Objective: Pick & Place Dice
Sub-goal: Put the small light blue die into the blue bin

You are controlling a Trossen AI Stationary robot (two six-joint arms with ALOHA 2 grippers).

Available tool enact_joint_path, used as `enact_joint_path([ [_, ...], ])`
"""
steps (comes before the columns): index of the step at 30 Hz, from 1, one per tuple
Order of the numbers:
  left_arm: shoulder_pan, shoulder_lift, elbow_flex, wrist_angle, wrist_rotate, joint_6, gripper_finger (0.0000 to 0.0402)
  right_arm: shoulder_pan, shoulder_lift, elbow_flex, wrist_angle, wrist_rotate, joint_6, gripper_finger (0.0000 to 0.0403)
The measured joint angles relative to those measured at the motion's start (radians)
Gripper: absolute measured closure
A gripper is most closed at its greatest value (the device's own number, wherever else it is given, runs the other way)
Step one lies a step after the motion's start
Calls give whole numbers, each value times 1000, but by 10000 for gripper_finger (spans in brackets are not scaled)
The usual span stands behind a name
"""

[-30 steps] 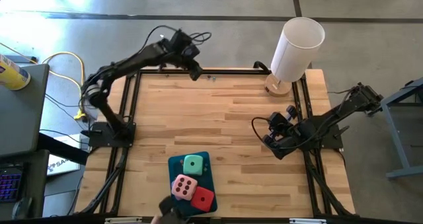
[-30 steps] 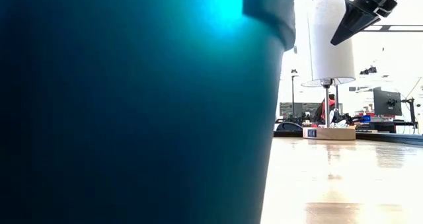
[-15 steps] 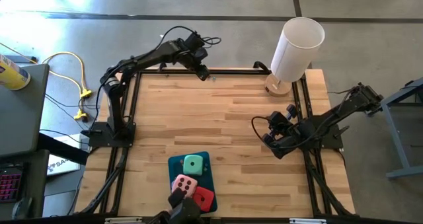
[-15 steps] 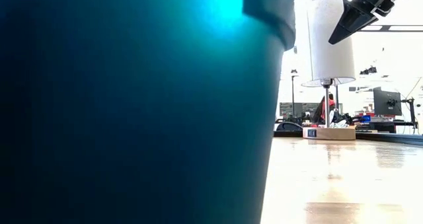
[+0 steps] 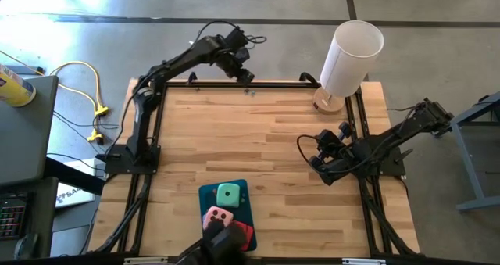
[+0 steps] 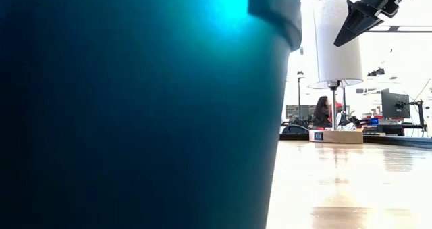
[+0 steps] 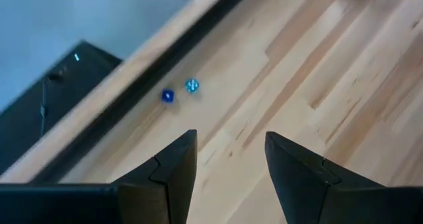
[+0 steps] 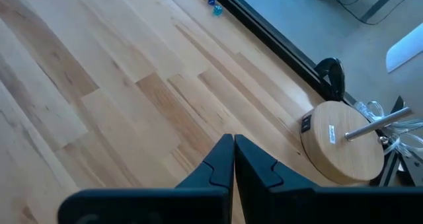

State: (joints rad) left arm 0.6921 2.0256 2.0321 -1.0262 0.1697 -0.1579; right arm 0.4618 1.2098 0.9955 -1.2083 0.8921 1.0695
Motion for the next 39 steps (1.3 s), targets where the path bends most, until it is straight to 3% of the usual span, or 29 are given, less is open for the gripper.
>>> enact_joint_path([
  [5,-13,128,123,-121,-23,10,230,0,0,0,-2,0,0,399],
  [15,-35,213,154,-111,-61,-15,230,0,0,0,-16,20,-1,399],
  [21,-55,231,153,-94,-137,-48,230,0,0,0,-16,22,-1,399],
  [39,-95,191,154,-95,-131,-48,230,1,0,0,-16,22,-1,399],
])
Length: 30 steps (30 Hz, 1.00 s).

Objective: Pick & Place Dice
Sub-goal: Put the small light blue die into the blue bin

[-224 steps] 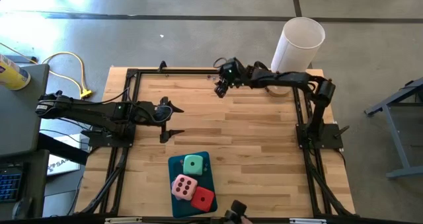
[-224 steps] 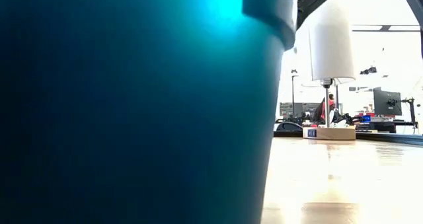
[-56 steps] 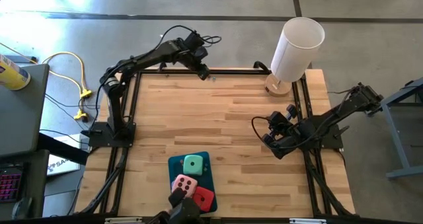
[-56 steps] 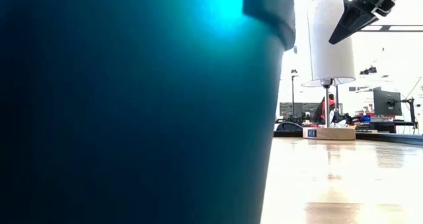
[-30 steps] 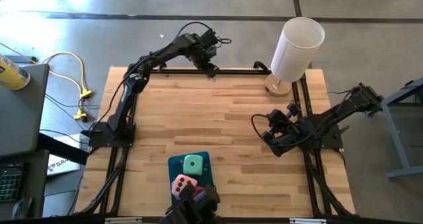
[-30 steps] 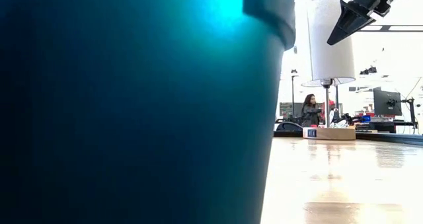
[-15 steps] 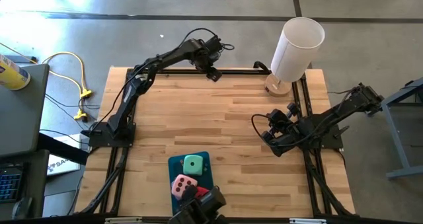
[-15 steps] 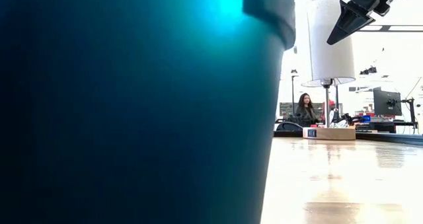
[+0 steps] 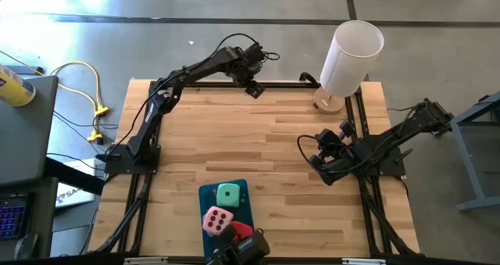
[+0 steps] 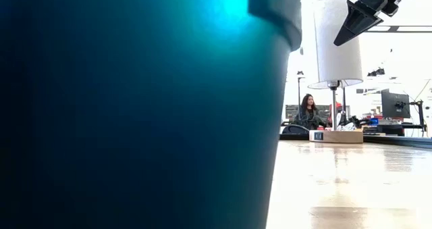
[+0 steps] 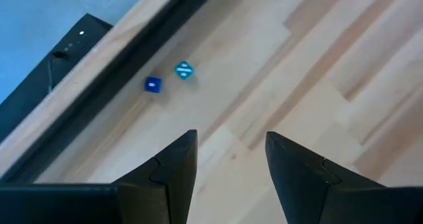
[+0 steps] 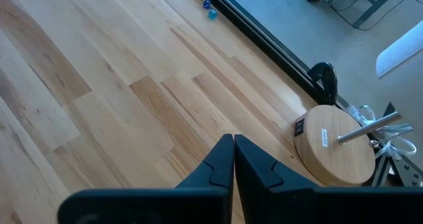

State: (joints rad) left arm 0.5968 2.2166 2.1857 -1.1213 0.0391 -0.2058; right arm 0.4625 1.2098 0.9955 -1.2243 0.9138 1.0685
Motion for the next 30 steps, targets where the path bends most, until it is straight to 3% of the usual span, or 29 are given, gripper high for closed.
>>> enact_joint_path([
  [6,-15,-2,0,0,36,-83,230,0,0,0,-1,0,0,399],
  [18,-17,4,0,-41,30,-409,230,0,0,0,-8,-1,-27,399],
  [30,-32,25,-5,-99,-47,-718,230,0,0,0,35,-37,-182,399],
])
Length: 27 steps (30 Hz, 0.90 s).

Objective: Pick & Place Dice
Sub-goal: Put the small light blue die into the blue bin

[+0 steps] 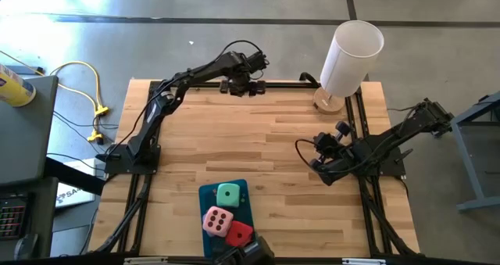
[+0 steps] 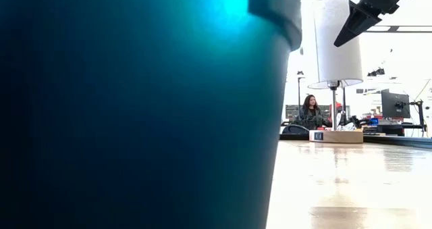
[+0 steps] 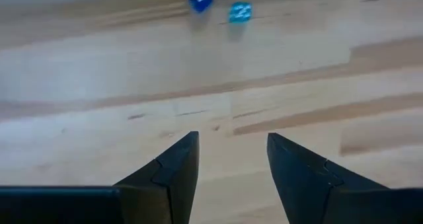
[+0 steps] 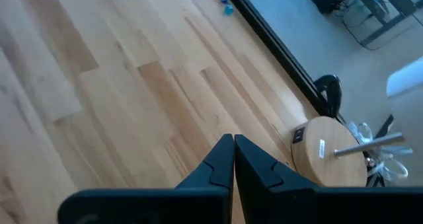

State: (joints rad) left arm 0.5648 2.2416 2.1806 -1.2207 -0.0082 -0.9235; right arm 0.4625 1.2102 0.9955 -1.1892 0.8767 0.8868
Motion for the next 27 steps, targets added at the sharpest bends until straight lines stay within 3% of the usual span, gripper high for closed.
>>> enact_joint_path([
  [8,-4,79,0,-2,26,-104,230,2,0,0,80,-52,-105,399],
  [16,-3,80,1,69,-101,-149,230,55,0,0,126,-99,-158,399],
  [27,41,126,0,123,-77,-214,230,75,0,0,124,-130,-197,399],
])
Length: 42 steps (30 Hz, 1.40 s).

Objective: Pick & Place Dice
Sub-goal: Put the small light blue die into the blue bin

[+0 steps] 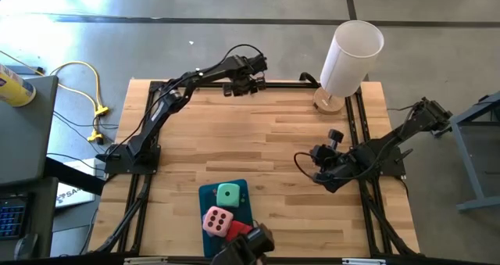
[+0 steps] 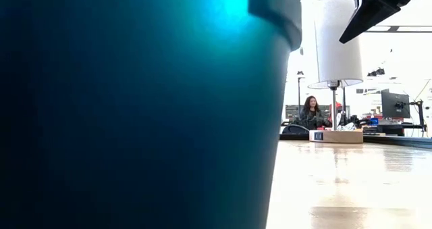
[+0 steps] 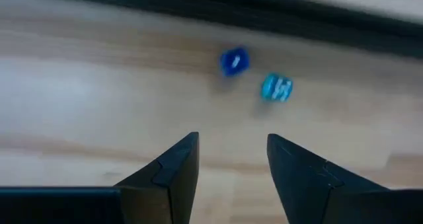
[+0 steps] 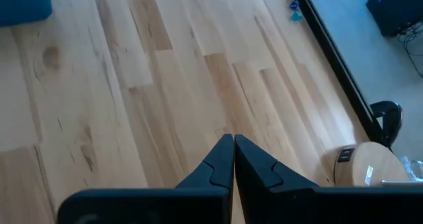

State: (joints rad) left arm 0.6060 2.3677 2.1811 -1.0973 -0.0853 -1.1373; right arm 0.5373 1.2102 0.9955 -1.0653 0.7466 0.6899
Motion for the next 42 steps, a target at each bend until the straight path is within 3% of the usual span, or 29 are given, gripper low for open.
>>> enact_joint_path([
  [42,75,37,-3,83,9,-45,230,0,0,0,0,-32,-33,399],
])
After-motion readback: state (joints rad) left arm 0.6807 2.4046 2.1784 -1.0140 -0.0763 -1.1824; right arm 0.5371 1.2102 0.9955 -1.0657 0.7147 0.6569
